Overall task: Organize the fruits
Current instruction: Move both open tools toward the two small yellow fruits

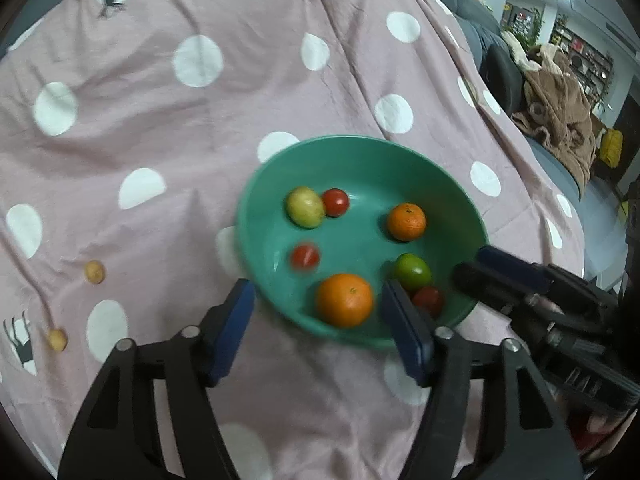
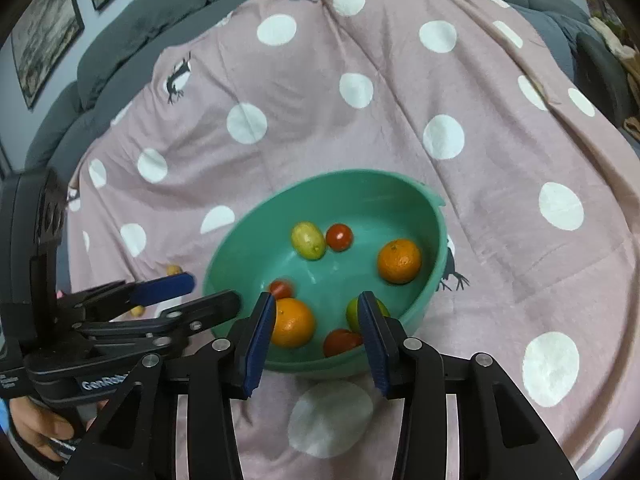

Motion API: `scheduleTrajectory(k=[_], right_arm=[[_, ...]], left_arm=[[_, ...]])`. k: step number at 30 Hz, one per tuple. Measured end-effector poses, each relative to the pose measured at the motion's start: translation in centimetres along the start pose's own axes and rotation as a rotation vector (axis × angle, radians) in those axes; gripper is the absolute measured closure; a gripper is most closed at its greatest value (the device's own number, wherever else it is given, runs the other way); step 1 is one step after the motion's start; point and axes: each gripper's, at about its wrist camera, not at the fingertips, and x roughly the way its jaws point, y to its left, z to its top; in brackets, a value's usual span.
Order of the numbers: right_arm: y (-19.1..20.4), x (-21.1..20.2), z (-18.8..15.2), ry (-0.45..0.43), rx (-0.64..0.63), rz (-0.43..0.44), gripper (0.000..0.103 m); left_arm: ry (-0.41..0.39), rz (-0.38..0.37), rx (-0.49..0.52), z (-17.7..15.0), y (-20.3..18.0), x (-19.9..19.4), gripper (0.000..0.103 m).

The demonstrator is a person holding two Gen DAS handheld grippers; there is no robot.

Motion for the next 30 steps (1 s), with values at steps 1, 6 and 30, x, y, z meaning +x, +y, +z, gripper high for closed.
scheduleTrajectory(k=[1, 6, 30], right_arm=[[-0.1, -0.3, -0.1, -0.007, 0.007, 0.004, 0.060], [-1.5, -2.1, -1.0, -0.019, 0.066, -0.003, 0.060], [9.0, -1.0, -4.6, 0.140, -0.147, 0.111, 0.060]], left_arm=[[-0.001, 0.006, -0.009, -0.4, 0.5, -0.5, 0.031], [0.034, 0.056, -0.080, -4.2, 4.1, -2.3, 0.028], [0.032, 0.186, -0.445, -18.3, 16.3, -12.5, 0.028]])
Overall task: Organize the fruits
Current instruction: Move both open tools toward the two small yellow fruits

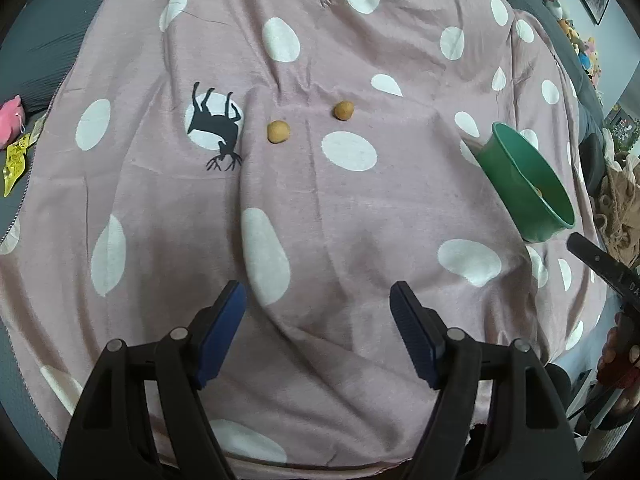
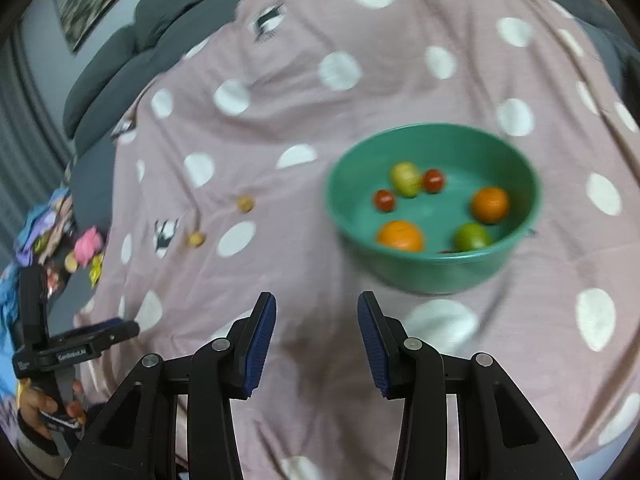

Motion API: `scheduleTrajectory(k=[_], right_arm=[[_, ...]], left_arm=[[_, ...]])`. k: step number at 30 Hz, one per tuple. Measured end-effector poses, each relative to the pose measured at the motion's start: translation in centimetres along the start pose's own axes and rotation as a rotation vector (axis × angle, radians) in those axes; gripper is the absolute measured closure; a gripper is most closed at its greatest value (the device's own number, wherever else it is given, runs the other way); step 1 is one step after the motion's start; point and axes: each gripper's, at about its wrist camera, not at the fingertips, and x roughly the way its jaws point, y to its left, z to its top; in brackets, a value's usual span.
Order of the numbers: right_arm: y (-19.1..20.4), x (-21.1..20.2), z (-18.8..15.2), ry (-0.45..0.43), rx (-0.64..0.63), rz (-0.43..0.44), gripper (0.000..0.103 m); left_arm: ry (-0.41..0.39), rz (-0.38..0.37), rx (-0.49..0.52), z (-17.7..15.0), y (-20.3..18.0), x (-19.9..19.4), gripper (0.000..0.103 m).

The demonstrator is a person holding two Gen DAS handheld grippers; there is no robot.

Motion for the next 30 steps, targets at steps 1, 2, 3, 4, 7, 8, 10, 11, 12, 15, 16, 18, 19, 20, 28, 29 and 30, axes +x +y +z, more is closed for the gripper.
scheduleTrajectory(k=[1, 2, 3, 4, 7, 8, 10, 11, 12, 15, 16, 18, 19, 20, 28, 29, 30], right_arm=[[0.8, 0.5, 0.1, 0.014, -0.018, 0.010, 0.060], [1.2, 0.8, 0.0, 0.022, -0.029, 0.015, 0.060], [1.8, 1.1, 0.0, 0.031, -0.044, 0.021, 0.060], [2.4, 1.4, 0.1, 0.038, -0.058, 0.027, 0.060], [3.7, 2.4, 0.5, 0.057, -0.095, 0.042, 0.060], [4.2, 2.8, 0.6, 0.062, -0.104, 0.046, 0.060], [4.8, 3.4, 1.0, 0.068, -0.114, 0.054, 0.060], [5.0, 3.7, 1.1, 0.071, -0.120, 0.059, 0.060], [5.2, 4.0, 1.3, 0.074, -0.124, 0.062, 0.060], [5.7, 5.0, 1.9, 0.080, -0.133, 0.071, 0.060], [5.8, 5.2, 2.1, 0.081, -0.136, 0.075, 0.060], [6.2, 6.0, 2.8, 0.081, -0.144, 0.085, 0.060], [6.4, 6.4, 3.2, 0.080, -0.152, 0.091, 0.060], [6.5, 6.8, 3.5, 0.079, -0.157, 0.094, 0.060], [7.5, 10.5, 5.8, 0.082, -0.167, 0.151, 0.060], [7.5, 10.9, 5.8, 0.088, -0.164, 0.162, 0.060], [7.5, 11.2, 5.7, 0.094, -0.159, 0.169, 0.060]], left_arm=[[-0.004, 0.003, 0.001, -0.1, 0.1, 0.0, 0.028], [-0.006, 0.002, 0.001, -0.1, 0.4, 0.0, 0.028], [-0.008, 0.000, 0.000, 0.0, 0.5, 0.0, 0.028], [-0.011, -0.005, -0.004, 0.1, 0.8, 0.0, 0.028], [-0.020, -0.025, -0.015, 0.7, 1.5, 0.3, 0.028], [-0.024, -0.038, -0.018, 0.9, 1.6, 0.4, 0.028], [-0.029, -0.064, -0.025, 1.3, 1.9, 0.5, 0.028], [-0.033, -0.076, -0.027, 1.7, 2.0, 0.7, 0.028], [-0.036, -0.083, -0.026, 2.0, 2.0, 0.9, 0.028], [-0.044, -0.095, -0.013, 3.4, 2.0, 1.9, 0.029], [-0.043, -0.097, -0.007, 4.1, 1.9, 2.4, 0.029], [-0.046, -0.102, 0.010, 5.3, 1.6, 3.4, 0.029], [-0.045, -0.099, 0.014, 6.0, 1.5, 4.0, 0.029], [-0.041, -0.099, 0.017, 6.5, 1.5, 4.4, 0.029], [-0.007, -0.076, 0.054, 11.2, 1.2, 9.3, 0.031], [-0.001, -0.071, 0.060, 11.7, 1.2, 9.8, 0.031], [0.004, -0.069, 0.064, 12.1, 1.2, 10.3, 0.031]])
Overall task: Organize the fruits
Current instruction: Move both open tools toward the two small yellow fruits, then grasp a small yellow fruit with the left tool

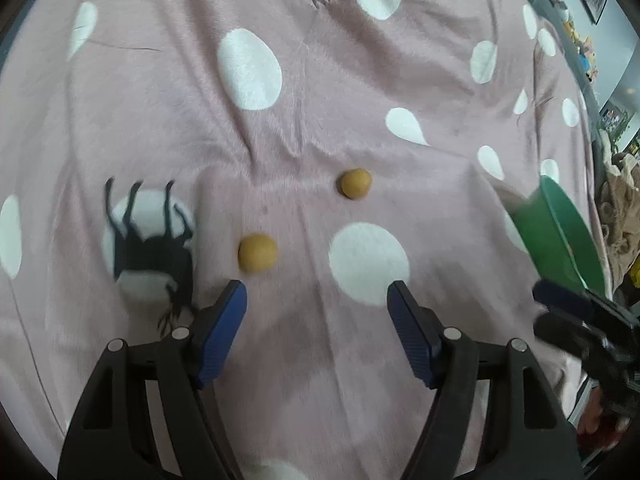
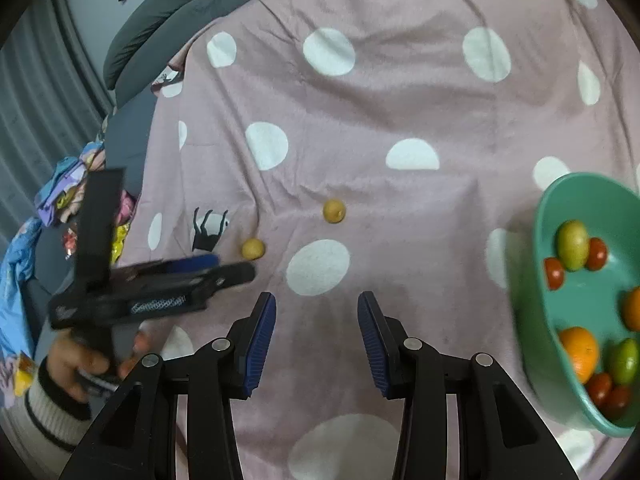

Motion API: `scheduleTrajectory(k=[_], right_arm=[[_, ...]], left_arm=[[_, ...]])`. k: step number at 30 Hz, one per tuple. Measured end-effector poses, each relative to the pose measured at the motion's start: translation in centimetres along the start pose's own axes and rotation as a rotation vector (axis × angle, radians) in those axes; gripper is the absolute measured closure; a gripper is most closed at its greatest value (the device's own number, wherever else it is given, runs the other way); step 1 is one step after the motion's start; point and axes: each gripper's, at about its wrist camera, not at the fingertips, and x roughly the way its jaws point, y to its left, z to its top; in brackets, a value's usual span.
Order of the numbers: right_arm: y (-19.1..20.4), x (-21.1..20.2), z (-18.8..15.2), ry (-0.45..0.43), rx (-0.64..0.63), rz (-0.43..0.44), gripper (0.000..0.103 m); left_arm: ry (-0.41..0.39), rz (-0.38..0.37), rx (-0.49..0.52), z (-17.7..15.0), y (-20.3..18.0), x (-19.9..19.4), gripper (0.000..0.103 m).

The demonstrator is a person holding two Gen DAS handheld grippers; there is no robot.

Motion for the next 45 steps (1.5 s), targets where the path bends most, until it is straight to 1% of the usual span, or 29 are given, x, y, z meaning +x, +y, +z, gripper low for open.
scheduleTrajectory(k=[4, 7, 12, 15, 17, 20, 22, 23, 24, 25, 26, 27, 29, 31, 33, 35, 36, 37, 39, 41, 42, 45], right_arm=[[-0.7, 0.9, 0.0, 0.013, 0.013, 0.009, 0.060], [-1.6, 1.0, 0.0, 0.013, 0.030, 0.006, 0.060], [-2.5, 1.1, 0.1, 0.014, 0.051, 0.009, 0.060], [-2.8, 1.1, 0.1, 0.009, 0.064, 0.016, 0.060], [-2.9, 1.1, 0.0, 0.004, 0.072, 0.027, 0.060], [-3.0, 1.2, -0.2, 0.008, 0.075, 0.031, 0.060], [-3.2, 1.3, -0.1, 0.012, 0.077, 0.028, 0.060], [-3.2, 1.4, -0.1, 0.012, 0.080, 0.027, 0.060], [-3.3, 1.4, 0.0, 0.011, 0.082, 0.028, 0.060], [-3.4, 1.4, 0.0, 0.011, 0.085, 0.029, 0.060], [-3.5, 1.4, -0.1, 0.012, 0.085, 0.029, 0.060], [-3.5, 1.5, -0.1, 0.014, 0.086, 0.028, 0.060], [-3.7, 1.6, -0.2, 0.018, 0.088, 0.024, 0.060], [-3.7, 1.6, -0.2, 0.020, 0.088, 0.026, 0.060], [-3.6, 1.7, -0.1, 0.024, 0.085, 0.025, 0.060], [-3.5, 1.9, 0.0, 0.025, 0.083, 0.026, 0.060], [-3.5, 1.9, 0.0, 0.025, 0.083, 0.028, 0.060], [-3.4, 2.0, 0.0, 0.025, 0.082, 0.032, 0.060], [-3.2, 2.1, 0.0, 0.027, 0.076, 0.035, 0.060], [-3.1, 2.1, -0.1, 0.032, 0.067, 0.033, 0.060], [-3.1, 2.1, -0.1, 0.032, 0.063, 0.030, 0.060], [-3.4, 2.3, -0.1, 0.032, 0.067, 0.020, 0.060]], left_arm=[[0.012, 0.032, 0.009, 1.2, 0.2, 1.8, 0.033], [0.006, 0.057, 0.018, 1.4, 0.0, 2.0, 0.033], [-0.031, 0.015, 0.047, 1.2, -0.4, 0.9, 0.033], [0.000, -0.012, 0.038, 1.2, 0.3, 1.7, 0.034], [-0.018, 0.000, 0.052, 1.4, 0.4, 1.8, 0.034], [-0.017, -0.011, 0.034, 1.7, 0.7, 1.9, 0.034], [-0.015, -0.009, 0.041, 1.7, 0.5, 1.9, 0.034], [-0.013, -0.041, 0.048, 1.7, 0.2, 1.8, 0.034], [-0.009, -0.095, 0.057, 1.7, -0.2, 1.7, 0.034], [0.004, -0.169, 0.069, 1.6, -0.7, 1.7, 0.034], [-0.002, -0.205, 0.080, 1.5, -1.2, 1.6, 0.034], [-0.015, -0.213, 0.092, 1.5, -1.5, 1.3, 0.034], [-0.056, -0.169, 0.091, 1.5, -1.4, 0.5, 0.034], [-0.081, -0.076, 0.087, 1.6, -0.9, 0.1, 0.034], [-0.067, -0.029, 0.088, 1.7, -0.4, 0.5, 0.034], [-0.020, 0.014, 0.081, 1.8, 0.1, 1.5, 0.034], [-0.004, 0.029, 0.081, 1.8, 0.3, 1.9, 0.040], [0.011, 0.033, 0.082, 1.8, 0.3, 2.4, 0.041], [0.008, 0.043, 0.099, 1.6, 0.0, 2.4, 0.041], [0.011, 0.022, 0.099, 1.5, -0.1, 2.6, 0.041], [0.014, 0.015, 0.103, 1.2, 0.3, 2.5, 0.042], [0.025, 0.037, 0.127, 1.3, -0.1, 3.4, 0.046]])
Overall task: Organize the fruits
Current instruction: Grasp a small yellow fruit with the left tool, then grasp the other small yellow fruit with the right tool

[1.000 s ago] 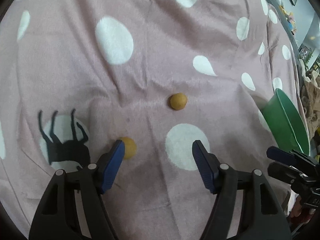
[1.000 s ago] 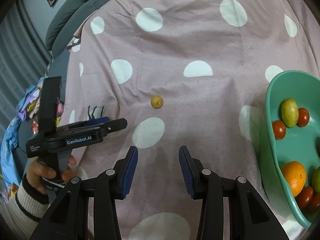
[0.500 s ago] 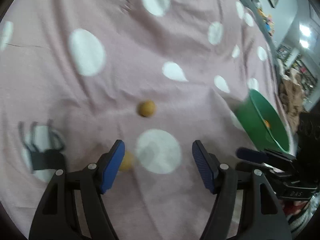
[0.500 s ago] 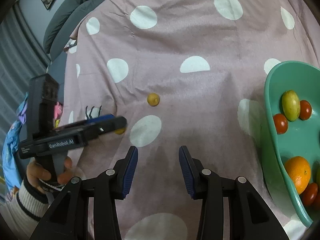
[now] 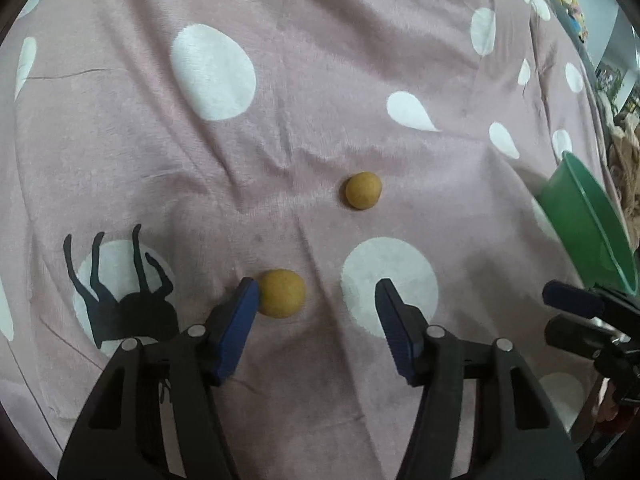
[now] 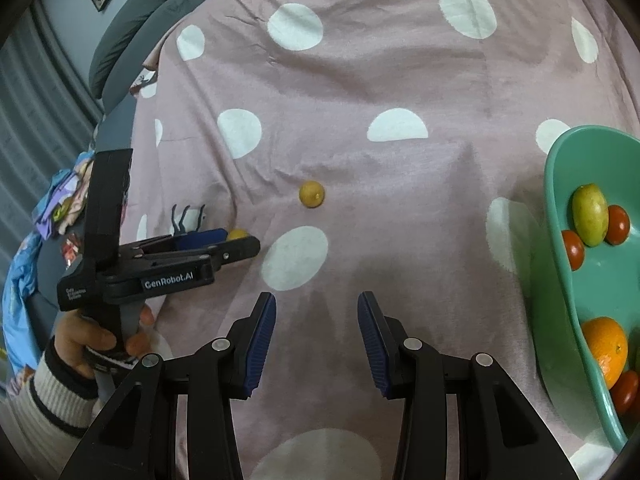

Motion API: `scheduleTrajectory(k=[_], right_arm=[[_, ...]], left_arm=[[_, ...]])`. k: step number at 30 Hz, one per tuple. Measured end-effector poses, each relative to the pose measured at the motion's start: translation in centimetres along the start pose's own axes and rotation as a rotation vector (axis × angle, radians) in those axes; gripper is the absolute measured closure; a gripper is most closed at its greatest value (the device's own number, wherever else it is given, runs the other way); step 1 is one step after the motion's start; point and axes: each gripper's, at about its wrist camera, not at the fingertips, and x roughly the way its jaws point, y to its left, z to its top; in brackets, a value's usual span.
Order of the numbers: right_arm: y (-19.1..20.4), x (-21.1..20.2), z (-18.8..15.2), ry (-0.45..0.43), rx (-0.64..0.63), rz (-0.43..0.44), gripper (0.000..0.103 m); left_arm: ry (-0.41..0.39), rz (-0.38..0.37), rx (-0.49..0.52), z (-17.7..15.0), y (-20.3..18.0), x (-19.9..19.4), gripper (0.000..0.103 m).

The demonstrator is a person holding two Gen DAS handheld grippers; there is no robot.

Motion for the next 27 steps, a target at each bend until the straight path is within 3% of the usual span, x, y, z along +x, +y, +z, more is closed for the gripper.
scheduleTrajectory(k=[11, 18, 27], right_arm=[[0.2, 0.7, 0.5, 0.008, -0.007, -0.006, 0.060], [1.1, 2.7, 1.9, 0.048, -0.035, 0.005, 0.060], [2.7, 7.7, 6.4, 0.058, -0.068, -0.025, 0.060]], left_arm=[[0.054, 0.004, -0.015, 1.0, 0.4, 2.3, 0.077], [-0.020, -0.038, -0.072, 1.8, 2.0, 1.1, 0.078], [-0.090, 0.005, -0.078, 3.3, 3.2, -0.2, 0.078]])
